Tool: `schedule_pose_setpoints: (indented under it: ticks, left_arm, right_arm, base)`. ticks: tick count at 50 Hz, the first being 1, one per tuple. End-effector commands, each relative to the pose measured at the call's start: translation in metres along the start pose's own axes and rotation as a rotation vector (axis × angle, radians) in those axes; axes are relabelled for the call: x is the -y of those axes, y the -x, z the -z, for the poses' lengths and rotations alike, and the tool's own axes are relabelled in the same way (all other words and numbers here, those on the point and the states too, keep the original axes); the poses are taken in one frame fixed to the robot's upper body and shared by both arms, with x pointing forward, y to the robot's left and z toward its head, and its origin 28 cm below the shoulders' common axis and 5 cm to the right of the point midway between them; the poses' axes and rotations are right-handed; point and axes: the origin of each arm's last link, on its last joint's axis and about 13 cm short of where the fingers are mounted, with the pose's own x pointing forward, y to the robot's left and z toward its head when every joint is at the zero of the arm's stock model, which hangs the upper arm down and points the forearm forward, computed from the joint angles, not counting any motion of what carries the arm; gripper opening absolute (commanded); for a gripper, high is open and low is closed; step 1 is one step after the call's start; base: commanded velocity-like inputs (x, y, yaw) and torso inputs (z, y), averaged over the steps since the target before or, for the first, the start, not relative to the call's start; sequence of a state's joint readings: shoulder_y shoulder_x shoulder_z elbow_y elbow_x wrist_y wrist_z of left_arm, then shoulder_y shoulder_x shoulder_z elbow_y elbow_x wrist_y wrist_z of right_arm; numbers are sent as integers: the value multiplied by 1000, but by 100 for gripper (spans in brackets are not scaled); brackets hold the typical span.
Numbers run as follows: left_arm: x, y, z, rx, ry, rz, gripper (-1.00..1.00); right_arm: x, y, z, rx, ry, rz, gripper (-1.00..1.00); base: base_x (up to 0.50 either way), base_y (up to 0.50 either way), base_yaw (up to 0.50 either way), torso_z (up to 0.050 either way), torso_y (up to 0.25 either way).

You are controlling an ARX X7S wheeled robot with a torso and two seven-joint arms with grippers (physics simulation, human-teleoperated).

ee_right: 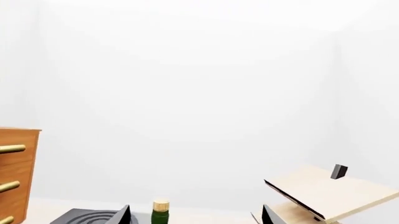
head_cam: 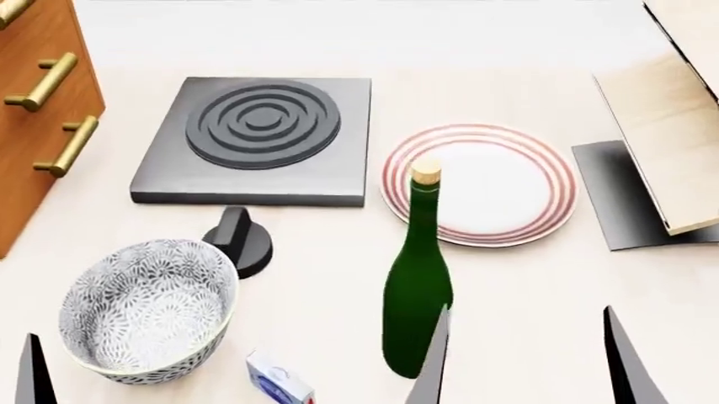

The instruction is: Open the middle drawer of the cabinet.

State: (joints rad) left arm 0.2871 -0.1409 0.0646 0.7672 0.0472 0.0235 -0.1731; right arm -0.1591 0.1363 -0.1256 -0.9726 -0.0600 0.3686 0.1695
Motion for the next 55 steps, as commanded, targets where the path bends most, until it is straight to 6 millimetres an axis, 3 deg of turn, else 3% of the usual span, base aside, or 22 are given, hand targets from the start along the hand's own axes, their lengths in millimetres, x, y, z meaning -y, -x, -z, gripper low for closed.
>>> schedule_pose_setpoints:
  ticks: [1, 26, 55]
  left_arm:
    - [0, 1, -2, 2, -3, 2, 100]
    - [2, 0, 1, -4, -18, 8, 100]
    - [4, 1, 3, -6, -31, 25, 100]
  right_arm:
    - [-1, 1, -2, -6, 13, -1, 100]
    - [-1, 2, -2, -6, 3, -10, 100]
    - [-1, 4, 1, 0, -24, -27, 100]
  base:
    - [270, 500, 0, 0, 0]
    - [227, 500, 0, 0, 0]
    - [500, 145, 0, 0, 1]
